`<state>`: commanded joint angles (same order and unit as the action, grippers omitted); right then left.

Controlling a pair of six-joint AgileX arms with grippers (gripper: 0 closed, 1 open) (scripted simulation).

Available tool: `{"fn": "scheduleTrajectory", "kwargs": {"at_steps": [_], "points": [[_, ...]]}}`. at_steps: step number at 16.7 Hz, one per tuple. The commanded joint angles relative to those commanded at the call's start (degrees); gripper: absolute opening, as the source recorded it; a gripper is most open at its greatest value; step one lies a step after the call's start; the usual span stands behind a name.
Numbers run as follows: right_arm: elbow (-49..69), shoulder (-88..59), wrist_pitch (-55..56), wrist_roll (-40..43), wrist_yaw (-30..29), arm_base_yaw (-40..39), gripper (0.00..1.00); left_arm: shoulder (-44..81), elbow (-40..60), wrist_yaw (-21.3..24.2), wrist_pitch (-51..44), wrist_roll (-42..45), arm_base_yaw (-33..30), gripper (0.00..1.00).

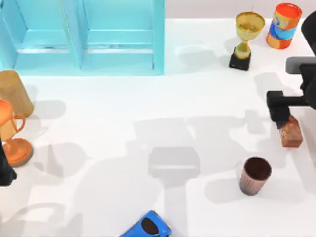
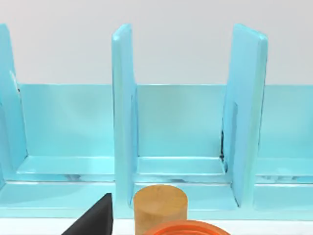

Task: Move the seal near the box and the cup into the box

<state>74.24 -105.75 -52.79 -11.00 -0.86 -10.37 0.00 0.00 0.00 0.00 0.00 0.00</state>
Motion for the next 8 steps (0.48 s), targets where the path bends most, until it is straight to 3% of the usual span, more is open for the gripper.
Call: {"fn": "scheduleTrajectory", "kwargs": {"at_steps": [8], "points": [[7.27,0.52,-7.99,0.05,0.11,-0.17,1.0,0.0,0.0,0.0,0.0,0.0,0.0,1.0]]}}
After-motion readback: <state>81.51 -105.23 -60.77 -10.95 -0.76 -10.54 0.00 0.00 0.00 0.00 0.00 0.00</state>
